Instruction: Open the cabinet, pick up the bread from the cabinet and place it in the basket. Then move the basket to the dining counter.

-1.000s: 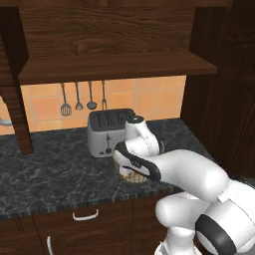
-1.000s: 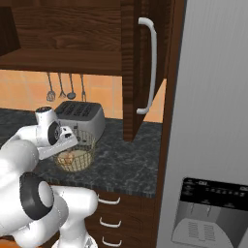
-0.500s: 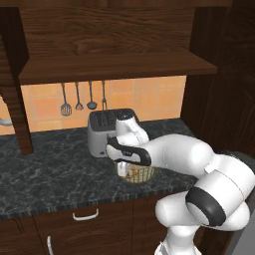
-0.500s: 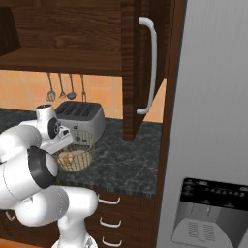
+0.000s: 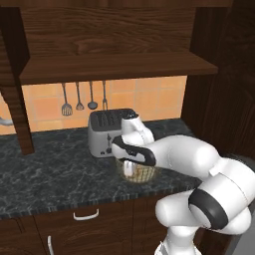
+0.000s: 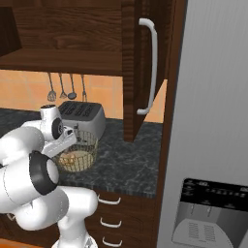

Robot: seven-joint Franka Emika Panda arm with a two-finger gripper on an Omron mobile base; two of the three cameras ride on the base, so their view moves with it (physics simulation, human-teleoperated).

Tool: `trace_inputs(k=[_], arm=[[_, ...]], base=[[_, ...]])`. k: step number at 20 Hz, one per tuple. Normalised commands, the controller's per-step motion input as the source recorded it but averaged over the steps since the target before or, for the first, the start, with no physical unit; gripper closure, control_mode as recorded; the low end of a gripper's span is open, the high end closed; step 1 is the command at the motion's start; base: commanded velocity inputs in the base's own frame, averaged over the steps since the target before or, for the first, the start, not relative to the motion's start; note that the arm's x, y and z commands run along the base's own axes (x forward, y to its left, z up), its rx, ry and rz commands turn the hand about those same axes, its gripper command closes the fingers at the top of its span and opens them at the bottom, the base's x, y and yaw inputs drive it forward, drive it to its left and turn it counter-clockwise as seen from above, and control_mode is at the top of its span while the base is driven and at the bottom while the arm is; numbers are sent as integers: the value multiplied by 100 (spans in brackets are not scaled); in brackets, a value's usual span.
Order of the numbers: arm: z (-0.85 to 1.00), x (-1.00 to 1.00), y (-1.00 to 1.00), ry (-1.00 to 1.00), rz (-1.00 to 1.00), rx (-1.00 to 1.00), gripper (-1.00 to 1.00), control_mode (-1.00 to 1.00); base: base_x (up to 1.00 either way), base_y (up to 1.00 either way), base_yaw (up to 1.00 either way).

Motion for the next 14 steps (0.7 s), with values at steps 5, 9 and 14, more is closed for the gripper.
trace_inputs(k=[5, 9, 14], arm=[[-38, -13, -22, -8, 0, 0, 100, -100], [0, 1, 0, -6, 1, -3, 100, -100], [24, -28, -17, -4, 5, -4, 100, -100]], base=[[0, 0, 0], [0, 0, 0], [0, 0, 0]])
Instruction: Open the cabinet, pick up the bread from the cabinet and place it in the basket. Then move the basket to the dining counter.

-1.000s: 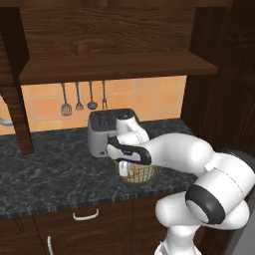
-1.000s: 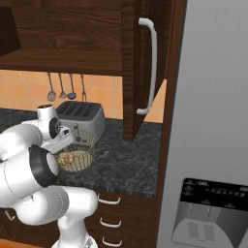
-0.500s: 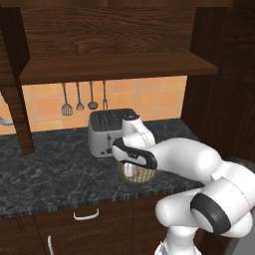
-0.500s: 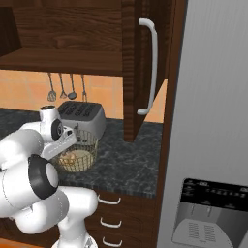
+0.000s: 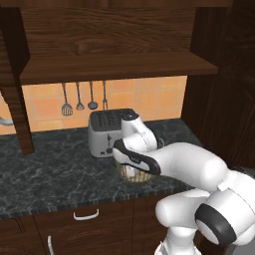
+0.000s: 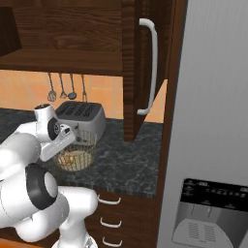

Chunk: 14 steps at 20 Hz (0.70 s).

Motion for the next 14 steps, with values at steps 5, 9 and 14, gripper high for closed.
trace_inputs(k=[5, 9, 14], arm=[[64, -46, -24, -4, 7, -6, 100, -100], [100, -38, -14, -6, 9, -8, 100, -100], [100, -44, -14, -4, 10, -4, 100, -100]], base=[[0, 0, 0], [0, 0, 0], [0, 0, 0]])
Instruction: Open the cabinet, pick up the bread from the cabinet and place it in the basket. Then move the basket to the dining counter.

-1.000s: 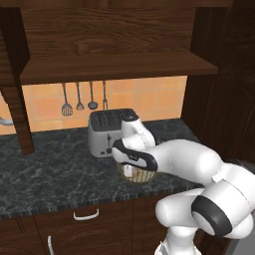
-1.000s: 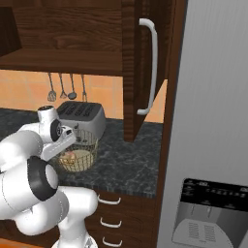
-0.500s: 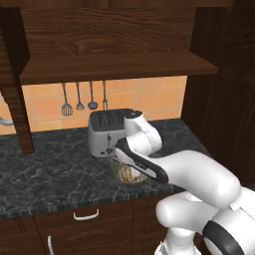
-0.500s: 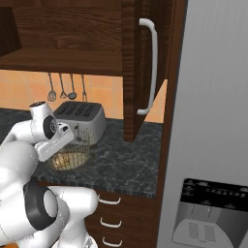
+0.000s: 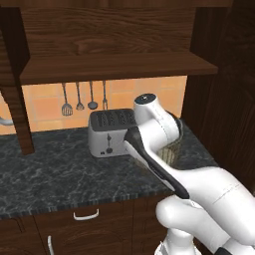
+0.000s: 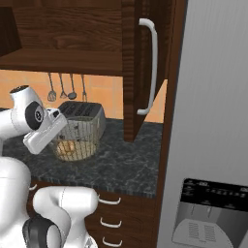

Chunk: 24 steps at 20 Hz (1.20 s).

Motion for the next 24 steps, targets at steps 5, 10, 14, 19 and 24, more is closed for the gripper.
trace_inputs(k=[5, 10, 14, 19, 24], arm=[[68, -8, -6, -5, 20, -1, 100, -100], [5, -2, 0, -6, 25, 1, 100, -100], [-2, 0, -8, -6, 24, 14, 100, -100], [-5, 0, -4, -6, 12, 14, 100, -100], [0, 0, 0, 0, 0, 0, 100, -100]], base=[[0, 0, 0], [0, 0, 0], [0, 0, 0], [0, 0, 0], [0, 0, 0]])
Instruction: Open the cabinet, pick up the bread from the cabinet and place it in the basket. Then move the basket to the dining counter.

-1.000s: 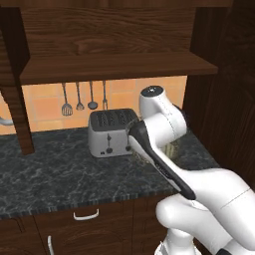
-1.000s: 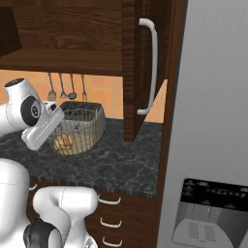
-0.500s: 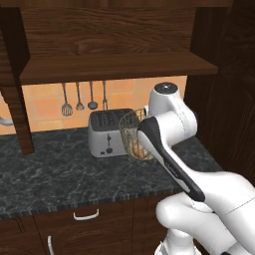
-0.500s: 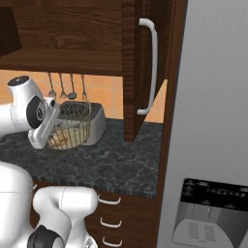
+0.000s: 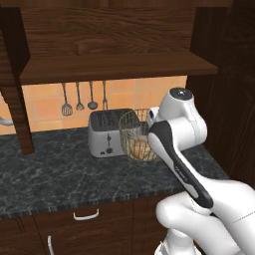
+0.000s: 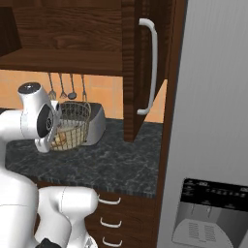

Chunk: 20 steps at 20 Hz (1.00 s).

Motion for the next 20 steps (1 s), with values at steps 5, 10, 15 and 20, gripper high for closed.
trace_inputs(k=[5, 10, 15, 20], arm=[[0, 0, 0, 0, 0, 0, 100, -100], [0, -6, 0, 0, 0, 0, 100, 100], [0, 0, 0, 0, 0, 0, 100, 100], [0, 0, 0, 0, 0, 0, 100, 100]], base=[[0, 0, 0], [-53, 0, 0], [-100, 0, -3], [-100, 0, 0]])
